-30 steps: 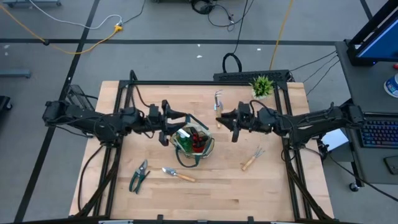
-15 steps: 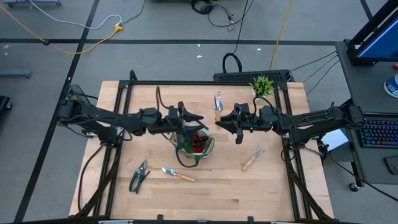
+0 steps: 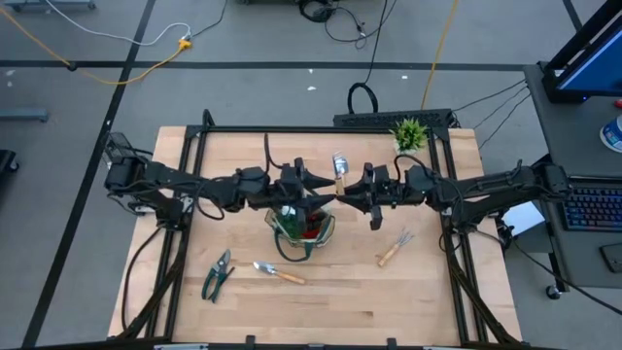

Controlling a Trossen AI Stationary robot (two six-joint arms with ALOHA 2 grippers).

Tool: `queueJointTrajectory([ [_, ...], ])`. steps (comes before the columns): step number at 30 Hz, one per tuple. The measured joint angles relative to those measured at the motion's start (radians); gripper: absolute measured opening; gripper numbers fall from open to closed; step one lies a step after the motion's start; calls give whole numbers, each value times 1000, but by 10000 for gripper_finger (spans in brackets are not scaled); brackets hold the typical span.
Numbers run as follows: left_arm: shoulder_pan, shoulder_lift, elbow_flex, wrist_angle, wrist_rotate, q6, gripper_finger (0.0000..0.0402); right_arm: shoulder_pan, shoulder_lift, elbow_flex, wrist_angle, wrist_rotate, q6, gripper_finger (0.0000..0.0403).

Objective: Pick & Place Garden tools in Gardening bag
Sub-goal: Put the brown hand rake into the gardening bag

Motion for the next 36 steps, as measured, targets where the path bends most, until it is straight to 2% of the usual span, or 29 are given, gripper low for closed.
queueJointTrajectory([
  [12,0,76,69,1,-7,-22,186,0,0,0,0,-26,-13,61],
  [20,1,76,77,31,-107,25,186,0,0,0,-6,-26,-13,61],
  [36,-2,75,77,35,-109,-15,186,0,1,0,-8,-26,-13,61],
])
